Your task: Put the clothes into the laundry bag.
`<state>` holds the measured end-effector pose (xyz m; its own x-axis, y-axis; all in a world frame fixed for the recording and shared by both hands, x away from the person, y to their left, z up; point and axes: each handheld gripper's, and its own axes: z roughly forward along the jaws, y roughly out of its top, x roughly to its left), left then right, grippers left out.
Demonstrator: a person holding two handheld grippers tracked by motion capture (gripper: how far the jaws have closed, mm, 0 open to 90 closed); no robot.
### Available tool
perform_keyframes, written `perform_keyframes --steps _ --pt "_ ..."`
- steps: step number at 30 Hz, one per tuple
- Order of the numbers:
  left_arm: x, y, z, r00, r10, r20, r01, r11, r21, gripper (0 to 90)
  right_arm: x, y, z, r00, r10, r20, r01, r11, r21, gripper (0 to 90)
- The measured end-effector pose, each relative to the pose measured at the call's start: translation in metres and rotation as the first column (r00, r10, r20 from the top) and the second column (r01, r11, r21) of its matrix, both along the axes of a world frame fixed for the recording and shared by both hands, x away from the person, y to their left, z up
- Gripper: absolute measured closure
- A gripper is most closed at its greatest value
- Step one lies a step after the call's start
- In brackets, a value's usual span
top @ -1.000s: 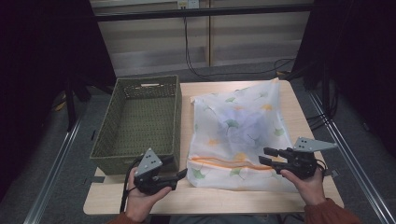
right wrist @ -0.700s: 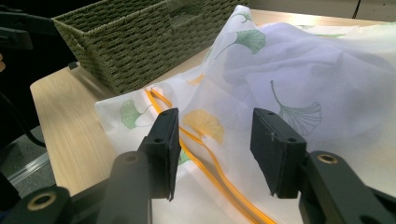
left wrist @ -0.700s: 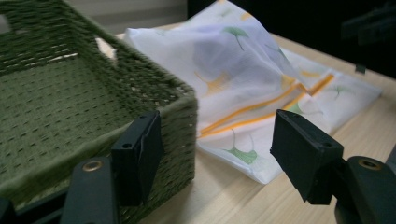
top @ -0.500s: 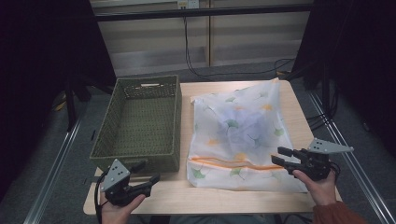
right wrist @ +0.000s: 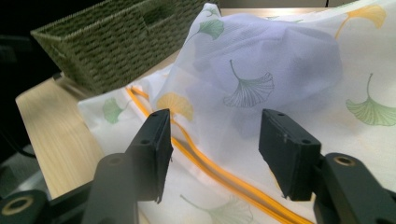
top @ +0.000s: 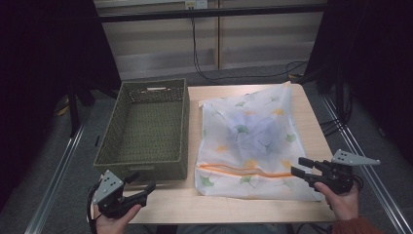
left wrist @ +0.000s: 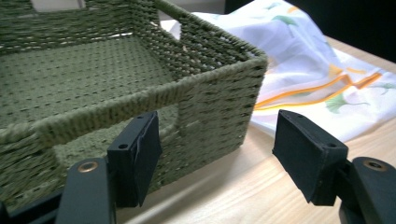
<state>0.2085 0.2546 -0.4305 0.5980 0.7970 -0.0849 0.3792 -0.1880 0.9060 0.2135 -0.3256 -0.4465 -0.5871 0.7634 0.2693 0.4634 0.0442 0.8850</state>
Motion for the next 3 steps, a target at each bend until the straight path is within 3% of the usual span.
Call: perform_keyframes --steps 3 --pt "0.0030 -0.0017 -0.0019 0.9999 -0.005 -0.016 0.005 1.0000 -0.005 31.3 0.0070 0.0025 -0.0018 0.9999 0.003 -0.011 -0.003 1.000 -0.009 39.5"
